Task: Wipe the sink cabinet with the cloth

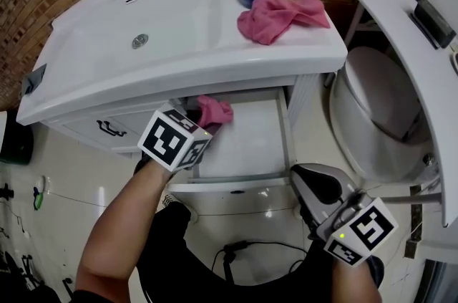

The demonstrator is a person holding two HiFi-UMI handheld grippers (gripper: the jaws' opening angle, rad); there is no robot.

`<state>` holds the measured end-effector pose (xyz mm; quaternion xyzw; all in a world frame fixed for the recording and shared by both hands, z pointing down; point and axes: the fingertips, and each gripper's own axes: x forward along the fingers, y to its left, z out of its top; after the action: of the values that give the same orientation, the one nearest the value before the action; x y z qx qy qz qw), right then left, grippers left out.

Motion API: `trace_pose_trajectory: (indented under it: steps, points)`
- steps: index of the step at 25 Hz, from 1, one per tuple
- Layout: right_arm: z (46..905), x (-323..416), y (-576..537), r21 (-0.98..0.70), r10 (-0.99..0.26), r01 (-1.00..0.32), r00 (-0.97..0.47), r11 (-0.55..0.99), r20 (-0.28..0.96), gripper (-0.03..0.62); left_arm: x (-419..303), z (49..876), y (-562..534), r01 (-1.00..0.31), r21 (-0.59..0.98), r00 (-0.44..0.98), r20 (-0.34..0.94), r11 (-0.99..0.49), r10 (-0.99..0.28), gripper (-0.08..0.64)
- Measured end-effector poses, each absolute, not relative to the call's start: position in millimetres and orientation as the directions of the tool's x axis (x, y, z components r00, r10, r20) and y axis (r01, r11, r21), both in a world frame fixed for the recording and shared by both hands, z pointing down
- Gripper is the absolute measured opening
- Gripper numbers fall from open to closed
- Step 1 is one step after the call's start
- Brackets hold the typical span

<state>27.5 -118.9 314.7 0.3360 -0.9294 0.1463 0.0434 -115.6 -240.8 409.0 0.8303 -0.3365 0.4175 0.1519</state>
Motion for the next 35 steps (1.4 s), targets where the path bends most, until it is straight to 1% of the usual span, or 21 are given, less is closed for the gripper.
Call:
trace_pose_trajectory:
  steps: [3,7,17,21,27,35]
  points:
    - [312.8,26.8,-115.7,-0.241,-0.612,-0.636,-0.771,0.733,0.176,0.006,-124.3,419.9,-237.5,-0.703,0.014,0.419,0.816,-0.711,-0.398,0.106]
    - [312.6,30.1,-111.0,-0.234,-0.612,-0.638,-0.770,0.733,0.181,0.006,-117.9,427.9,-237.0,-0.699,0.016,0.409,0.829,-0.714,-0.381,0.106]
    - [314.2,57.9,-107.9,-0.247,-0.650,-0.673,-0.739,0.697,0.178,0.006,-71.6,442.9,-229.0,-0.657,0.041,0.422,0.848,-0.752,-0.322,0.106]
    - [314.8,63.1,-107.9,-0.255,-0.657,-0.676,-0.735,0.691,0.168,0.006,-43.7,442.9,-229.8,-0.625,0.070,0.446,0.849,-0.778,-0.282,0.106]
    - [313.8,69.0,-106.1,-0.261,-0.666,-0.682,-0.728,0.683,0.161,0.006,-12.1,451.9,-225.6,-0.553,0.071,0.439,0.872,-0.830,-0.218,0.106]
    - [315.7,71.2,-104.8,-0.260,-0.667,-0.686,-0.726,0.680,0.170,0.006,19.2,447.8,-219.6,-0.489,0.129,0.502,0.850,-0.863,-0.158,0.106]
